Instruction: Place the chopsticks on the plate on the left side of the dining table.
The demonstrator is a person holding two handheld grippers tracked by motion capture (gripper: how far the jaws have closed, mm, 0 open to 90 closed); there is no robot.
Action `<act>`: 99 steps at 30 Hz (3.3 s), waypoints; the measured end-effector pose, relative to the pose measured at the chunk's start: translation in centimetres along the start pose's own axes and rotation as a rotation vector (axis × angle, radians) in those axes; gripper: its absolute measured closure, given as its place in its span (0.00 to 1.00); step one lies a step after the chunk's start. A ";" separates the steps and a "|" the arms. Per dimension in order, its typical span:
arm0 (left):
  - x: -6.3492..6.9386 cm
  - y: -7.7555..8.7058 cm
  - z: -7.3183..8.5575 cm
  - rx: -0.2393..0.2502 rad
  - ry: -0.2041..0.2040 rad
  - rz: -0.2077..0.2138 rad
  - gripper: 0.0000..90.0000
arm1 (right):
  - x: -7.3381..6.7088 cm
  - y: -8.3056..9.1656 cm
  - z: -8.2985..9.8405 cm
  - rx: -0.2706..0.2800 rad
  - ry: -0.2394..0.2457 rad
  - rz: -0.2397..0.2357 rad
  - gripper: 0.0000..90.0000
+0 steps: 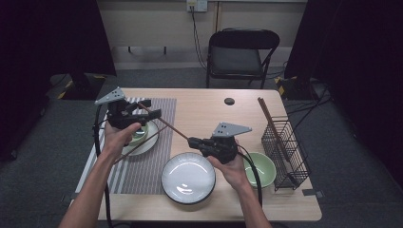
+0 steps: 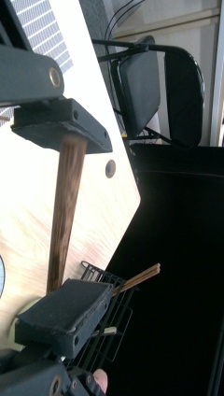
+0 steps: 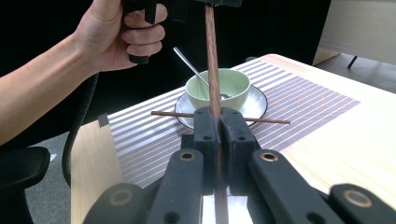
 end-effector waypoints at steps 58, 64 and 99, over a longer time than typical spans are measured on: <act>4.3 -5.0 3.9 -0.151 -0.216 0.073 0.27 | 2.2 2.3 0.1 -0.046 -0.040 0.031 0.95; 4.2 -5.8 4.7 -0.173 -0.230 0.065 0.29 | 2.0 2.4 0.1 -0.070 -0.038 0.036 0.95; 7.9 -7.6 6.9 -0.233 -0.274 0.310 0.90 | 2.3 4.6 -6.8 0.068 -0.020 0.021 0.90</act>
Point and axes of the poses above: each handheld gripper's, and its own axes: y roughly backward along the jaws, z roughly out of its underside, x roughly to its right, the point moved 5 cm from there along -y, roughly forward along the jaws, and after that the axes turned 13 degrees about -x, right-handed, at the moved point
